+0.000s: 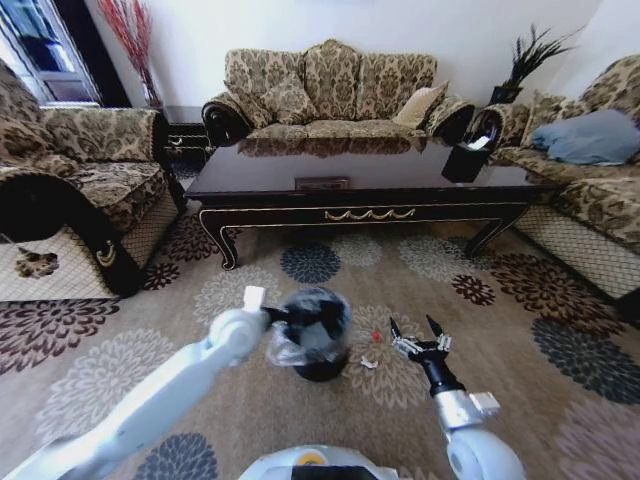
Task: Move to the front of the table and pick up the trash from the floor, then place it into the trash bin.
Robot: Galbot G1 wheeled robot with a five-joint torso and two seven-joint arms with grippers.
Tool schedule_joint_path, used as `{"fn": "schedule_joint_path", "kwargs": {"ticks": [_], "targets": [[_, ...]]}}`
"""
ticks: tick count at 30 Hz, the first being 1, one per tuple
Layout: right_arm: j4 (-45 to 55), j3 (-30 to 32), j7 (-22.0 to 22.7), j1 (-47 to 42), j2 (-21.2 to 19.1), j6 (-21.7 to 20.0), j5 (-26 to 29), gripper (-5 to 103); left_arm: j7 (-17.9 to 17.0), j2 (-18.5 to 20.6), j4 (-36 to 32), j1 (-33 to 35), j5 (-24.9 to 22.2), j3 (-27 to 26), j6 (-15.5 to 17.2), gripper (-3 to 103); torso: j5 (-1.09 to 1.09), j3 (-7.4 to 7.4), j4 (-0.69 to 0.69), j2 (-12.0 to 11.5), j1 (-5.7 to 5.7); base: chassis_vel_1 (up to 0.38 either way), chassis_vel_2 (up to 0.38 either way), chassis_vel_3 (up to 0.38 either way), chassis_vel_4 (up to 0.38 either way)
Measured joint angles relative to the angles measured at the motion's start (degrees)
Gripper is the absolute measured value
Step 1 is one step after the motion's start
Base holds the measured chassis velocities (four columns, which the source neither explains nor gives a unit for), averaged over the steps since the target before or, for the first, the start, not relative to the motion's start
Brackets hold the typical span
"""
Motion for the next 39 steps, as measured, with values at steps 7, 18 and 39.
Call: {"fn": "schedule_joint_path", "kwargs": {"ticks": [7,18,39], "targets": [[-17.0,-0.9,0.3,8.2,0.1,0.9,-2.3,100,2.2,1.2,-0.3,6.1,0.5,-6.8,0.0,4,-0.01,0.00,-0.09,0.0,0.00,0.000,0.000,0.000,0.000],[-35.0,-1.2,1.9,18.1,0.0,0.5,-1.7,100,2.6,-4.1,-2.1,11.3,3.9,-8.3,0.0,4,0.00,0.00,-0.06,0.0,0.00,0.000,0.000,0.000,0.000],[-55.9,-3.2,0.8,30.2,-2.4,-0.1,5.5,100,1.2,-0.7,-3.9,11.4,2.4,-7.8,0.0,4,0.00,0.00,-0.04,0.0,0.00,0.000,0.000,0.000,0.000]]}}
